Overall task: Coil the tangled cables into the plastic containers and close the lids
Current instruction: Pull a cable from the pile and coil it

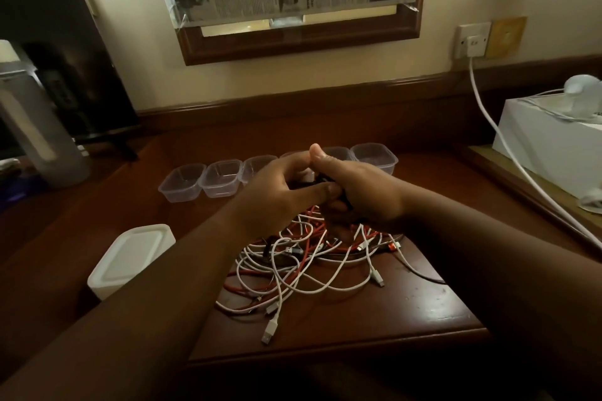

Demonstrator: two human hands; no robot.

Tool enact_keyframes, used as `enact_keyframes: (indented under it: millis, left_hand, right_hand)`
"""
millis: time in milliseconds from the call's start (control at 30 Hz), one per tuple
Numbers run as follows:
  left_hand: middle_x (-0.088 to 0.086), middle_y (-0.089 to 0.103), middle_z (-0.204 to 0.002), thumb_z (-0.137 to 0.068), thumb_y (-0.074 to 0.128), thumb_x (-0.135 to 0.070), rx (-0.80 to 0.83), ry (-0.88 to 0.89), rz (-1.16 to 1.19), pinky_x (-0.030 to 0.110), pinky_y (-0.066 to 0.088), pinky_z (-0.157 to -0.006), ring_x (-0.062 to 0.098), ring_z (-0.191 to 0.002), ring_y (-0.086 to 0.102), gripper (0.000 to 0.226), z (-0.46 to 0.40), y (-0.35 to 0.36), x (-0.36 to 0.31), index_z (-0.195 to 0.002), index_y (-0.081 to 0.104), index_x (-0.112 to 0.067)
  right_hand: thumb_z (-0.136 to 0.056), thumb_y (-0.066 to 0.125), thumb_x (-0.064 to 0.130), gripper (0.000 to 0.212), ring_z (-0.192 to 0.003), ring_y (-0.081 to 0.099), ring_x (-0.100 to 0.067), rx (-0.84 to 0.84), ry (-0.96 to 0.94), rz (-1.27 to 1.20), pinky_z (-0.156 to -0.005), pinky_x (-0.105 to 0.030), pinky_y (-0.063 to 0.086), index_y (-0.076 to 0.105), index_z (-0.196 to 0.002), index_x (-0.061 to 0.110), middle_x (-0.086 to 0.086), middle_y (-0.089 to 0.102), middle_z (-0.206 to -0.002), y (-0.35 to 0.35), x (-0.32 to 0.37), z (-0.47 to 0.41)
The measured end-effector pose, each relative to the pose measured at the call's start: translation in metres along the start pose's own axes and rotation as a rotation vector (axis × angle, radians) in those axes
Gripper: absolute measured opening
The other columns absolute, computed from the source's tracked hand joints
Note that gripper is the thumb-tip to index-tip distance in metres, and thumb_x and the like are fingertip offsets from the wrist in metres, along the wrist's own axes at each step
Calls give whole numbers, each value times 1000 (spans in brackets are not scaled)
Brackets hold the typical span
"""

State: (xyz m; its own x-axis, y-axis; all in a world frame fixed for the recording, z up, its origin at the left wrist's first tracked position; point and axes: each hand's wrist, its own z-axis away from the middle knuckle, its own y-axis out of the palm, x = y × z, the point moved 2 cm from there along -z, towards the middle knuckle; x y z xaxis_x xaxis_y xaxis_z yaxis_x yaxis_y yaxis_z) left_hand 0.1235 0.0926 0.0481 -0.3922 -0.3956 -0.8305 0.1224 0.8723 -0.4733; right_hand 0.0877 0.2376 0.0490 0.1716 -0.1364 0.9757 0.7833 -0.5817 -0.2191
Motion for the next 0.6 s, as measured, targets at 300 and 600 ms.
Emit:
enact_keyframes:
  millis: [300, 600]
  left_hand:
    - [0, 67, -99, -93, 63, -32, -93, 112, -233, 30, 59, -77, 10, -89, 67, 29, -9, 5, 3, -119, 60, -18]
    - [2, 65, -81, -95, 62, -37, -161, 48, -238, 35, 57, -65, 14, -74, 65, 21, -26, 11, 18, -90, 61, -17]
  right_hand:
    - [-106, 26, 44, 54, -42, 51, -10, -306, -141, -157, -43, -23, 42, 58, -114, 1, 1, 57, -54, 6, -11, 0]
    - [-105, 36, 44, 48, -69, 63, -38, -633, -86, -170, -64, -45, 54, 63, -86, 8, -18, 59, -71, -6, -21, -8]
